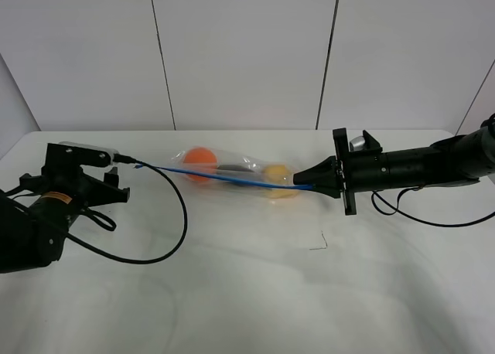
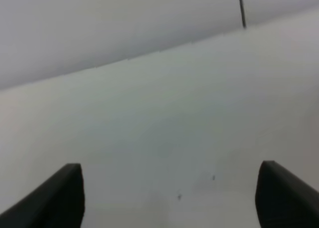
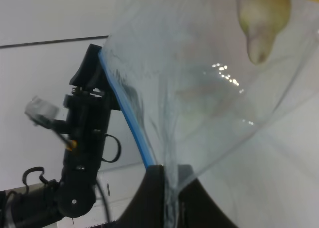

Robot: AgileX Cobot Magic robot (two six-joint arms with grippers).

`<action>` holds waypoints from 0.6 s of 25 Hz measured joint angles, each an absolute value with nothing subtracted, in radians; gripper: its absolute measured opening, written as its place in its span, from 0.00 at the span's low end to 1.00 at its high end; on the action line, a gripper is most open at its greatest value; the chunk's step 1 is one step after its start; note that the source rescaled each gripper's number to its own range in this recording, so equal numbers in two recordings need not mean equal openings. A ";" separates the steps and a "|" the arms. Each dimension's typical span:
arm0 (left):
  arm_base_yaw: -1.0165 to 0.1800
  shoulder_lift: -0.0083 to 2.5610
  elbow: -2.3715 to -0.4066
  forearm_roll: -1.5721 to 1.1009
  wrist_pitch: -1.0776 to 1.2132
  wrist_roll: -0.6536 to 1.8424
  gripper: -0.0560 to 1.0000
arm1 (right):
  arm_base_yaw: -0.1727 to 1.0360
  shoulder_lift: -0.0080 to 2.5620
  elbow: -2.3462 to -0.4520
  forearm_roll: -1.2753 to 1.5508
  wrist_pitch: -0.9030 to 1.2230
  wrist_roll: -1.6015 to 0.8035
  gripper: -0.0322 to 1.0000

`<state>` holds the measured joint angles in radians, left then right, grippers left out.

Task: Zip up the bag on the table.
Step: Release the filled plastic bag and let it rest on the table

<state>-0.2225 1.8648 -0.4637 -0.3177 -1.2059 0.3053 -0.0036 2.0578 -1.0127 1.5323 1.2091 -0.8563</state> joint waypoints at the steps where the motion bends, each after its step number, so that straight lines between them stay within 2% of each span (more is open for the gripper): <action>1: -0.210 1.848 -0.464 -0.303 -1.199 0.278 1.00 | -0.004 2.058 -1.013 1.532 1.209 -0.856 0.03; 5: -0.113 1.761 -0.465 -0.207 -0.997 0.207 1.00 | -0.004 2.058 -1.013 1.532 1.209 -0.856 0.03; 9: -0.029 1.673 -0.539 -0.081 -0.567 0.153 1.00 | -0.004 2.058 -1.013 1.532 1.209 -0.856 0.03; 15: -0.020 1.646 -0.815 -0.036 0.087 0.144 1.00 | -0.006 2.058 -1.013 1.533 1.209 -0.856 0.03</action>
